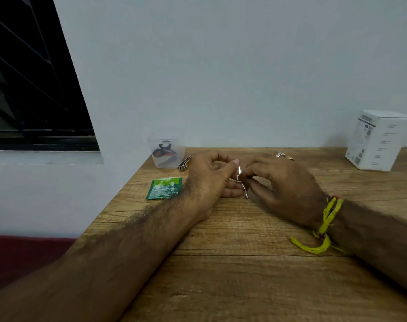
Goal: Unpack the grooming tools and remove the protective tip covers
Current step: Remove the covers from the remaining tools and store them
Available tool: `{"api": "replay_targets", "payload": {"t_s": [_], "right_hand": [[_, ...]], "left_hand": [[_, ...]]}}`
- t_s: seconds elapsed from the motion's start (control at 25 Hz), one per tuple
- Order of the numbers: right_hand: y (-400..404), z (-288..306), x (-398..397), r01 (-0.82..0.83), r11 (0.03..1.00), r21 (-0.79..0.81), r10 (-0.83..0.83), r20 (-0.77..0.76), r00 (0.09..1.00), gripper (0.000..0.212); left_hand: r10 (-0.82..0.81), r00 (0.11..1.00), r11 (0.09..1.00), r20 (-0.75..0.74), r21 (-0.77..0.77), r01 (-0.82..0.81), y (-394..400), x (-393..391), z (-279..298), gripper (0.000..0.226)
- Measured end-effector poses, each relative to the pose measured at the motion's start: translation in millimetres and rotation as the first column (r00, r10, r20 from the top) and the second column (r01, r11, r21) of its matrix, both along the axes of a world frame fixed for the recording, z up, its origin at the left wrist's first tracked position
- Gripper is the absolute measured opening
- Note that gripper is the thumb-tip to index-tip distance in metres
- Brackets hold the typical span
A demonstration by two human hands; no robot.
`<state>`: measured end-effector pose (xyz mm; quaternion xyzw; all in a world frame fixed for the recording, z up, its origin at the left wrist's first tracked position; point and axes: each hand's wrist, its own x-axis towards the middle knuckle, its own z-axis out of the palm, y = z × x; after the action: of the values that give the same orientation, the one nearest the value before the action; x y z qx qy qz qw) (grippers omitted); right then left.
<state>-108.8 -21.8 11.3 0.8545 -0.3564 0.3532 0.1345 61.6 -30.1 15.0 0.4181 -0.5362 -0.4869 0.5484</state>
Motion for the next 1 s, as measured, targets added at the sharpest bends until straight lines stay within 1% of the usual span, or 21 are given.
{"api": "replay_targets", "payload": {"t_s": [0.12, 0.24, 0.6, 0.88, 1.0], "right_hand": [[1, 1, 0, -0.004, 1.000, 0.021, 0.004, 0.001, 1.000, 0.008], [3, 1, -1, -0.013, 0.999, 0.043, 0.014, -0.035, 0.999, 0.007], [5, 4, 0, -0.047, 0.997, 0.059, 0.051, -0.069, 0.996, 0.007], [10, 5, 3, -0.040, 0.998, 0.055, 0.048, -0.153, 0.987, 0.006], [12, 6, 3, -0.036, 0.998, 0.047, 0.043, -0.161, 0.986, 0.006]], "left_hand": [[0.036, 0.999, 0.998, 0.020, -0.044, -0.036, -3, 1, -2, 0.013], [0.046, 0.999, 0.997, 0.026, -0.059, -0.044, -2, 0, -2, 0.009], [0.071, 0.997, 0.997, -0.024, -0.028, -0.072, -7, 1, -4, 0.007], [0.085, 0.996, 0.996, -0.005, -0.015, -0.085, -4, 0, -1, 0.007], [0.088, 0.996, 0.996, -0.008, -0.004, -0.088, -3, -1, 0, 0.007]]}}
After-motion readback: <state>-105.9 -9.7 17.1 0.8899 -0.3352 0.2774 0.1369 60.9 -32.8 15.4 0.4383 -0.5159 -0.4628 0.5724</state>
